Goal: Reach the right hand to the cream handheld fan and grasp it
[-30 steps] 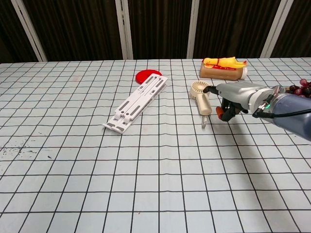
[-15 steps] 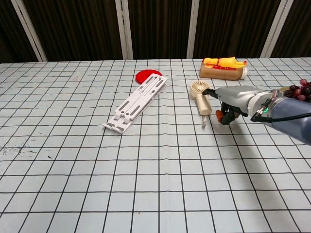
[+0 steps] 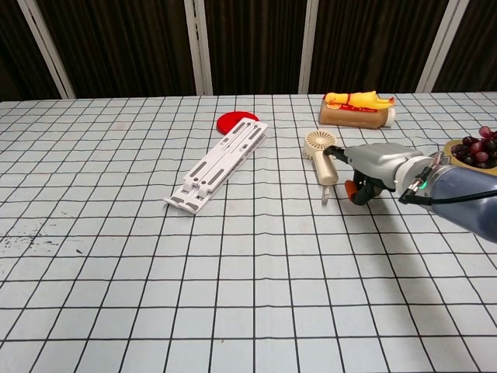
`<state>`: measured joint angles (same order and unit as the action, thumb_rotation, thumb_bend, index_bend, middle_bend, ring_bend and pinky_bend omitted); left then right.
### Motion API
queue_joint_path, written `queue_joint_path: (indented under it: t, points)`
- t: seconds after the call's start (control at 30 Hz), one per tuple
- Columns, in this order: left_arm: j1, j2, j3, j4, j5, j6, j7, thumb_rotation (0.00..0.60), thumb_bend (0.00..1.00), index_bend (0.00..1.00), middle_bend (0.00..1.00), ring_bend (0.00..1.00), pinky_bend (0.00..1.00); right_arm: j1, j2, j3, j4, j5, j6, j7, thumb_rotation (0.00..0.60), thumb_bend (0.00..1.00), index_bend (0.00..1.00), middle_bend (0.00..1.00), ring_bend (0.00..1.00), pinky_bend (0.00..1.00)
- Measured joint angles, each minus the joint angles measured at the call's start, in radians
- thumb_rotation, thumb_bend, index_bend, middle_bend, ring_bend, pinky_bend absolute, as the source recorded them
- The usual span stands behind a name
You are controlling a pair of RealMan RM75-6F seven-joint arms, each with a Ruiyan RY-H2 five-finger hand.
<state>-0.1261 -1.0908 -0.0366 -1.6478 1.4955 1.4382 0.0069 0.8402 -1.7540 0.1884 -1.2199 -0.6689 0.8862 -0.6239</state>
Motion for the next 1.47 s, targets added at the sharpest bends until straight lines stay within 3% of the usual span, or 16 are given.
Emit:
queue_joint_path:
  t: [0.33, 0.57, 0.73, 0.8, 0.93, 1.07, 1.13, 1.23, 1.47]
  points:
    - [0.001, 0.001, -0.002, -0.002, -0.006, 0.0, -0.004, 0.6, 0.03, 0.0, 0.0, 0.0, 0.0, 0.001, -0.009, -0.001, 0.0, 0.006, 0.011, -0.011, 0.6, 0.73, 0.0, 0.85, 0.92, 0.78]
    - [0.002, 0.0, -0.004, -0.002, -0.011, 0.002, -0.006, 0.6, 0.03, 0.0, 0.0, 0.0, 0.0, -0.001, 0.031, 0.033, -0.076, -0.089, 0.095, 0.023, 0.6, 0.73, 0.0, 0.85, 0.91, 0.78]
    - [0.004, 0.001, -0.004, -0.004, -0.01, 0.006, -0.006, 0.6, 0.03, 0.0, 0.0, 0.0, 0.0, -0.026, 0.099, 0.043, -0.175, -0.197, 0.184, 0.056, 0.6, 0.73, 0.0, 0.84, 0.86, 0.7]
    - [0.005, 0.001, -0.002, -0.004, -0.006, 0.009, -0.005, 0.6, 0.03, 0.0, 0.0, 0.0, 0.0, -0.051, 0.153, 0.032, -0.24, -0.253, 0.225, 0.065, 0.6, 0.73, 0.0, 0.79, 0.79, 0.6]
    - [0.008, 0.001, 0.001, -0.002, 0.001, 0.014, -0.004, 0.6, 0.03, 0.0, 0.0, 0.0, 0.0, -0.112, 0.255, -0.014, -0.343, -0.34, 0.288, 0.08, 0.6, 0.73, 0.0, 0.53, 0.51, 0.36]
    - [0.011, 0.002, 0.005, -0.002, 0.008, 0.019, 0.002, 0.6, 0.03, 0.0, 0.0, 0.0, 0.0, -0.207, 0.373, -0.104, -0.45, -0.422, 0.353, 0.102, 0.6, 0.57, 0.0, 0.22, 0.15, 0.15]
    - [0.013, 0.001, 0.007, -0.001, 0.015, 0.024, 0.009, 0.6, 0.03, 0.0, 0.0, 0.0, 0.0, -0.255, 0.426, -0.153, -0.486, -0.466, 0.388, 0.111, 0.6, 0.51, 0.0, 0.09, 0.04, 0.07]
    - [0.016, -0.002, 0.013, 0.001, 0.029, 0.033, 0.028, 0.6, 0.03, 0.0, 0.0, 0.0, 0.0, -0.336, 0.503, -0.23, -0.519, -0.552, 0.456, 0.125, 0.6, 0.48, 0.0, 0.0, 0.0, 0.01]
    - [0.023, -0.021, 0.02, 0.018, 0.047, 0.052, 0.077, 0.6, 0.03, 0.0, 0.0, 0.0, 0.0, -0.523, 0.588, -0.341, -0.498, -0.754, 0.675, 0.23, 0.6, 0.46, 0.0, 0.0, 0.0, 0.0]
